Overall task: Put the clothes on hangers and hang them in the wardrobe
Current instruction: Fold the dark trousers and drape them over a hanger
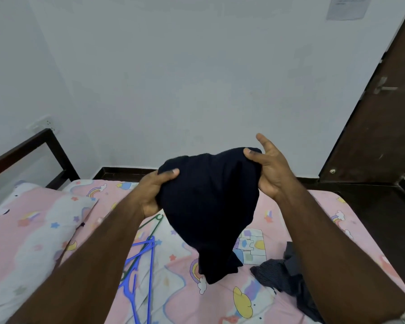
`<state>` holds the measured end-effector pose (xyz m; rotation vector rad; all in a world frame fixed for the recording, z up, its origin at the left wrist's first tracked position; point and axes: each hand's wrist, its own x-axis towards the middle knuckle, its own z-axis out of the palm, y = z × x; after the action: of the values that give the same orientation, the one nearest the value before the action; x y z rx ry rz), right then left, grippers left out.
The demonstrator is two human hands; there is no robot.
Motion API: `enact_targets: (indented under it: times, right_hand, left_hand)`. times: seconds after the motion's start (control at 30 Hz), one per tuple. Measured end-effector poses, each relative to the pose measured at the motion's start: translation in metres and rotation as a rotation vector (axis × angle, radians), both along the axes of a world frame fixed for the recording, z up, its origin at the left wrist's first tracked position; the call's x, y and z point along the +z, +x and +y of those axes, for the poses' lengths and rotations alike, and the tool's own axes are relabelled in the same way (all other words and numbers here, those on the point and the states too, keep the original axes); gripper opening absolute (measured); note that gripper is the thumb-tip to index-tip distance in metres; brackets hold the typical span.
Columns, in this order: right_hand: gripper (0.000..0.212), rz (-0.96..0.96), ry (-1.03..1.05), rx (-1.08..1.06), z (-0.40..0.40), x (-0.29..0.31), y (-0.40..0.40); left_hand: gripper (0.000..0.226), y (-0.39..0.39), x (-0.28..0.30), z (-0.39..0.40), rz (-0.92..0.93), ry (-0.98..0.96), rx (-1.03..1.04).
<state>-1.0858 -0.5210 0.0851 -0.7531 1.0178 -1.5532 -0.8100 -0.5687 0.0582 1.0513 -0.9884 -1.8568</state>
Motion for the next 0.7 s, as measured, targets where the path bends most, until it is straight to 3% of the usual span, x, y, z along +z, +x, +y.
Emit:
enact_targets:
  times: [0.17,0.27,0.33,0.47,0.5,0.57,0.63,0.7]
  right_hand:
    - [0.089,-0.057,-0.032,-0.010,0.001,0.012,-0.008]
    - [0.095,-0.055,-0.008,-0.049,-0.002,0.012,-0.004]
    - [0.097,-0.061,0.030,-0.063,-0.002,0.011,-0.002]
    - [0.094,-0.105,-0.008,-0.120,-0.001,0.022,-0.011]
    - [0.096,-0.087,-0.019,-0.110,0.000,0.025,-0.014]
    - [0.102,0.086,0.057,-0.022,0.002,0.023,-0.014]
    - [0.106,0.285,0.210,0.059,0.007,0.004,-0.008]
    - [0.104,0.301,0.271,0.058,0.009,-0.015,-0.005]
  left_hand:
    - [0.048,0.003,0.021,-0.010,0.236,-0.037,0.016]
    - [0.058,-0.001,0.008,-0.001,-0.038,0.001,-0.118]
    - [0.056,-0.005,0.003,0.002,-0.115,0.013,-0.104]
    - [0.042,-0.001,0.015,-0.006,0.203,0.027,-0.017]
    - [0.041,-0.002,0.018,-0.006,0.248,0.019,-0.045]
    - [0.042,-0.007,0.016,-0.003,0.156,-0.012,-0.087]
    - [0.039,-0.014,0.010,-0.003,0.009,-0.024,-0.028]
    - [0.038,-0.014,0.005,-0.007,-0.011,0.039,0.075]
